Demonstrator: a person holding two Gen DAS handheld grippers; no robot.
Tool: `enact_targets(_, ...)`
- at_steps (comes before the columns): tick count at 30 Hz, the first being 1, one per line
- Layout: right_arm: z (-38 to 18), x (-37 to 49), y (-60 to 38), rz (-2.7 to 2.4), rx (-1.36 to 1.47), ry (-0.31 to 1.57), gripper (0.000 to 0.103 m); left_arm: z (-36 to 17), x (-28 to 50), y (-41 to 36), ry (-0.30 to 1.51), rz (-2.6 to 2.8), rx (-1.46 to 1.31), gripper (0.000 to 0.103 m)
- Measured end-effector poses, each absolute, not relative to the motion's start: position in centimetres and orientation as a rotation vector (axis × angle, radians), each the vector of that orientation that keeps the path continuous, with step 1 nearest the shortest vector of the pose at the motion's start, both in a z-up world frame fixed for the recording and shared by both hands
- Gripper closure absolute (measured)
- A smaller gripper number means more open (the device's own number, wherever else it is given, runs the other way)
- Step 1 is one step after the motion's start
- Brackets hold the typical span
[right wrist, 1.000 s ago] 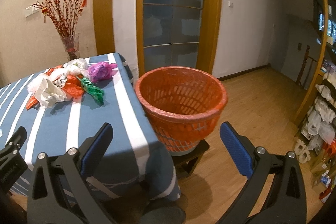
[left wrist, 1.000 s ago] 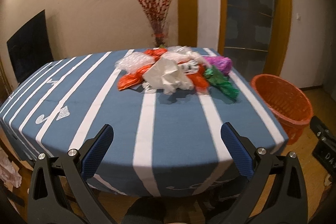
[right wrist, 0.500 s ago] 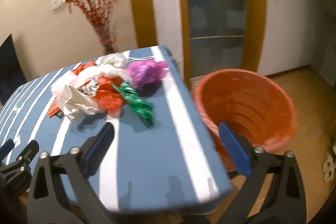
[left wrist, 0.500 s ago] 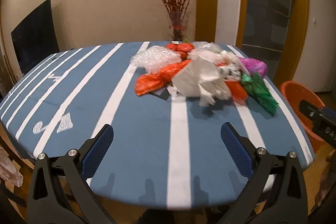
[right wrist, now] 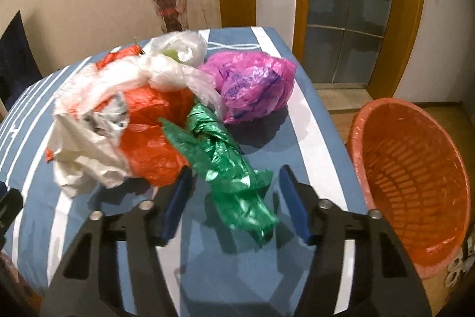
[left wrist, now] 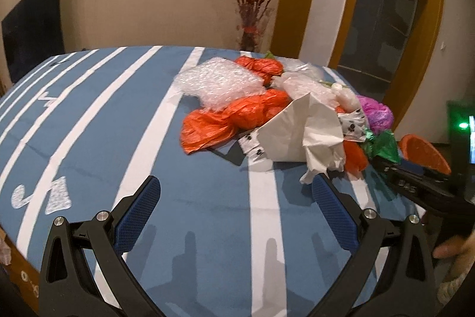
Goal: Collect trash
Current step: 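Grasp the green bag with the right tool while the left tool approaches the white tissue, then grasp the white tissue with the left tool while the right tool lifts the green bag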
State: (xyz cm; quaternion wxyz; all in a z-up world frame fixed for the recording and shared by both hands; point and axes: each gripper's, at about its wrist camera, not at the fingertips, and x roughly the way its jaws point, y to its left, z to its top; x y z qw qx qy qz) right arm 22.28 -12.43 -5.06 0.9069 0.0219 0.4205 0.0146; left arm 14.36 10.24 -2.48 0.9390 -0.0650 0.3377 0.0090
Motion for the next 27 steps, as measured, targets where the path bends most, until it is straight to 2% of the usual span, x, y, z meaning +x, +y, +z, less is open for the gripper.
enact_targets(2, -5.5, 22.6, -12.4, 0.039, 0.037, 0.882, 0.071, -2.4, 14.5, 9.9, 0.681, 0.012, -0.121, 0.002)
enact_targets(4, -5.7, 22.6, -12.3, 0.048, 0.024, 0.883, 0.083, -2.4, 14.8, 9.6, 0.68, 0.008, -0.104, 0.002)
enact_targets(8, -5.7, 21.9, -12.2, 0.083, 0.023, 0.869, 0.092, -2.2, 15.2, 8.8, 0.679, -0.02, -0.1, 0.002)
enact_targets(20, -3.9, 16.7, -14.2, 0.145, 0.067, 0.815, 0.095, -2.1, 17.0, 5.0, 0.689, -0.045, -0.078, 0.003)
enact_targets(23, -3.5, 15.9, -14.8, 0.139, 0.065, 0.804, 0.095, -2.4, 17.9, 3.9, 0.699, -0.047, -0.05, 0.008)
enact_targets(27, -3.4, 15.3, -15.7, 0.121, 0.071, 0.802, 0.095, -2.9, 19.2, 3.1, 0.725, -0.054, -0.037, 0.022)
